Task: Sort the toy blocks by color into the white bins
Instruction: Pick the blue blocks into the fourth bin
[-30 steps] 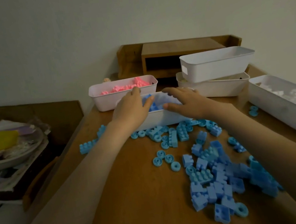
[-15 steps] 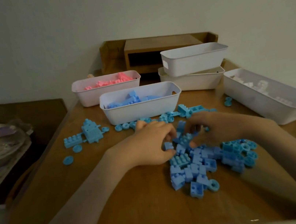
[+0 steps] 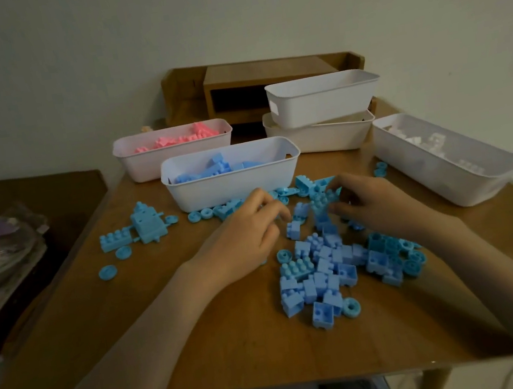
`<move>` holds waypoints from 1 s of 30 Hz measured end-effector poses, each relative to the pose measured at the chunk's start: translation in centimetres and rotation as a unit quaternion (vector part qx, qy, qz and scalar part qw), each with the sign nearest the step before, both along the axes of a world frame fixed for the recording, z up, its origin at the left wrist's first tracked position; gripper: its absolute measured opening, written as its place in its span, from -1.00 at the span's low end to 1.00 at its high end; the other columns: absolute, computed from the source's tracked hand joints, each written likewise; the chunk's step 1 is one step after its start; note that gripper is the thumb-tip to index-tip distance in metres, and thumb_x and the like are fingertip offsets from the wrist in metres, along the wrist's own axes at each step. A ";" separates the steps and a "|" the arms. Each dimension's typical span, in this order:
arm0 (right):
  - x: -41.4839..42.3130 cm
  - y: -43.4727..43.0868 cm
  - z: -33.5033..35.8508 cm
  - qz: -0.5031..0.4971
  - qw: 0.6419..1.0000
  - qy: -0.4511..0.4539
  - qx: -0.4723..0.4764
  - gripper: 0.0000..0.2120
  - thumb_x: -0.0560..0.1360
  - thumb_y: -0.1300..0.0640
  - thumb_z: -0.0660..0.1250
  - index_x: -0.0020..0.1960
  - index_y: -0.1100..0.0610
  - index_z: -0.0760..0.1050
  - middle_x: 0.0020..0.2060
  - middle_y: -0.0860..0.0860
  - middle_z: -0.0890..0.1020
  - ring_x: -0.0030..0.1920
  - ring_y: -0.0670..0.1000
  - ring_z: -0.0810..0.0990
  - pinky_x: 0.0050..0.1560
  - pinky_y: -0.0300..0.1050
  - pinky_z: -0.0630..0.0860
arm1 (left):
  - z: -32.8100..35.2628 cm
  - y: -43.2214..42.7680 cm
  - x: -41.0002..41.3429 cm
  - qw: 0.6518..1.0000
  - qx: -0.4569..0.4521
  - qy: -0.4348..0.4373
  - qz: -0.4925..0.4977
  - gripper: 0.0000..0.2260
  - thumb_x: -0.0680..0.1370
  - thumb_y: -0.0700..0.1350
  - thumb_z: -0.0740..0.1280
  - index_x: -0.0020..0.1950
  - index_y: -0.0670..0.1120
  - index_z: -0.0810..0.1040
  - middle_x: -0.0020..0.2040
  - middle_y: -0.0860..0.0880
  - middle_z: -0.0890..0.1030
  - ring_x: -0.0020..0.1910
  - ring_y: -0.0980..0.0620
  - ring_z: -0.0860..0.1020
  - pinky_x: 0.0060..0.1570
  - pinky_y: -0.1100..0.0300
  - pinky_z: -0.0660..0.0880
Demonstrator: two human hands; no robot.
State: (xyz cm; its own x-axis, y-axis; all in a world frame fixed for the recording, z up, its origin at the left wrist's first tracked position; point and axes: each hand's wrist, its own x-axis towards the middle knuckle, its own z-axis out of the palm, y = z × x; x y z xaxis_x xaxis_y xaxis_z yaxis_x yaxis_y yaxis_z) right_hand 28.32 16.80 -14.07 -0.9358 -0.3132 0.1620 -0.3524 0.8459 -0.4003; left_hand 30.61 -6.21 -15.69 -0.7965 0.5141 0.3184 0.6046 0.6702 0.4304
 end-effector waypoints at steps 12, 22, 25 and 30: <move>2.3 -1.8 1.6 0.179 0.976 -0.107 -0.060 -0.85 0.51 0.16 0.32 0.04 -0.03 0.49 -0.08 -0.16 0.58 -0.05 -0.21 0.53 0.00 -0.33 0.46 | -0.4 -0.7 -0.1 0.989 -0.066 0.127 -0.042 -0.81 0.53 -0.09 0.20 0.04 -0.03 0.57 -0.11 0.08 0.47 -0.15 0.16 0.43 -0.25 0.36 0.31; 5.6 -4.8 0.3 0.363 0.926 -0.106 -0.013 -0.80 0.49 0.07 0.34 0.11 0.00 0.58 0.02 -0.02 0.48 0.12 -0.11 0.39 0.18 -0.27 0.32 | -0.9 -0.8 -0.5 0.983 -0.099 0.120 -0.099 -0.69 0.47 -0.22 0.37 0.05 0.14 0.39 -0.06 -0.02 0.44 -0.09 0.07 0.36 -0.23 0.20 0.31; 5.4 -5.2 0.0 0.323 0.939 -0.122 0.007 -0.76 0.45 0.04 0.40 0.12 -0.06 0.53 0.03 -0.09 0.35 0.08 -0.18 0.30 0.15 -0.35 0.29 | -1.2 -0.9 -0.8 0.983 -0.096 0.134 -0.082 -0.75 0.42 -0.31 0.36 -0.01 -0.01 0.48 -0.09 -0.05 0.46 -0.12 0.02 0.41 -0.27 0.15 0.36; 4.0 -5.7 0.0 0.266 0.958 -0.096 0.050 -0.76 0.47 0.06 0.38 0.13 -0.07 0.49 -0.06 -0.28 0.29 -0.05 -0.32 0.31 -0.02 -0.54 0.24 | -1.7 -1.2 -1.7 0.971 -0.138 0.188 -0.050 -0.96 0.44 -0.27 0.32 -0.17 -0.15 0.53 -0.18 -0.08 0.48 -0.21 -0.03 0.43 -0.31 0.11 0.36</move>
State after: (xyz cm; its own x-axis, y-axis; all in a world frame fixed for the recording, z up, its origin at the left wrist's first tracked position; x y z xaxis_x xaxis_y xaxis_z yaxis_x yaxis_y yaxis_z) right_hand 32.28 11.12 -14.12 -0.6482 -0.7595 -0.0536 -0.6728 0.6043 -0.4267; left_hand 28.93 -7.42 -17.43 -0.5925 0.6895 0.4167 0.7522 0.6586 -0.0204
